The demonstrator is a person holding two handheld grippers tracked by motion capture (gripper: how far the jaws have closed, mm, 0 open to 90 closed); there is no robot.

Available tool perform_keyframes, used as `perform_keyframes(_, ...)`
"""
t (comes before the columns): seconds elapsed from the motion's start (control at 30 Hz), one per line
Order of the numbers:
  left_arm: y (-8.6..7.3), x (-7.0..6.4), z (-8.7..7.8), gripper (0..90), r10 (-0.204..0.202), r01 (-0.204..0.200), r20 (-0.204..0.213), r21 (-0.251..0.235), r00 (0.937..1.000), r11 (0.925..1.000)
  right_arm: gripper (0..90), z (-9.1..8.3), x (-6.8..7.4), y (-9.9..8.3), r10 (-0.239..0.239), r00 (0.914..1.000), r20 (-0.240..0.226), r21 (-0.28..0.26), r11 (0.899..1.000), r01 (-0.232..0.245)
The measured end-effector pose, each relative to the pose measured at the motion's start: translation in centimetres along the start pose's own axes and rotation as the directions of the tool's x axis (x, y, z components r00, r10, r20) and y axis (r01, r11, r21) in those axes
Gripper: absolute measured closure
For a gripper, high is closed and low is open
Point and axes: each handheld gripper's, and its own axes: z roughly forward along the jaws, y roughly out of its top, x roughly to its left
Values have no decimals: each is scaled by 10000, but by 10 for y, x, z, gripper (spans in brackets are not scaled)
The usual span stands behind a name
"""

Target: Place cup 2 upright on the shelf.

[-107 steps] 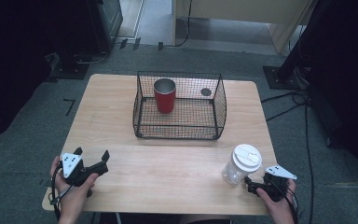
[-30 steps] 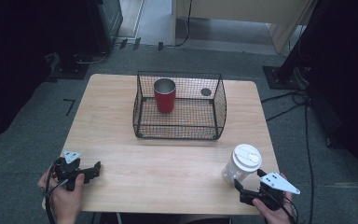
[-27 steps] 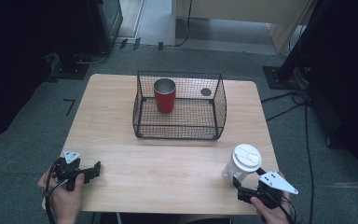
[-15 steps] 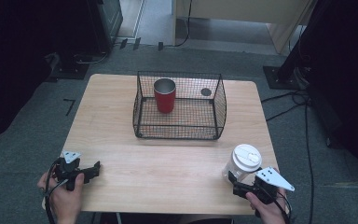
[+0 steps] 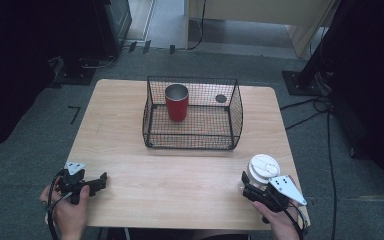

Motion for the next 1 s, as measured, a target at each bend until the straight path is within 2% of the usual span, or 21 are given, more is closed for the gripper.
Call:
perform_keyframes(0.1, 0, 1, 0, 0, -67, 67, 30, -19, 10000, 10000, 142, 2, 2, 1, 201, 9997, 108, -59, 9998, -200)
perform_keyframes(0.17, 0, 1, 0, 0, -64, 64, 17, -26, 10000, 10000, 144, 2, 3, 1, 219, 9998, -31, -38, 9998, -219)
perform_keyframes(0.23, 0, 0, 0, 0, 1, -1, -20, 4, 10000, 10000, 145, 1, 4, 2, 187, 9997, -161, -11, 9998, -188)
perform_keyframes(0.47, 0, -1, 1, 1, 51, -50, -94, 43, 9999, 10000, 156, -3, 10, 4, 16, 9999, -108, -420, 9991, -20)
perform_keyframes(0.6, 0, -1, 1, 1, 77, -76, -119, 55, 9999, 10000, 158, -4, 13, 7, 292, 9986, -433, -480, 9984, -313)
perform_keyframes(1.0, 0, -1, 1, 0, 91, -90, -128, 67, 9999, 9999, 158, -6, 25, 17, 55, 9970, -777, -836, 9964, -120)
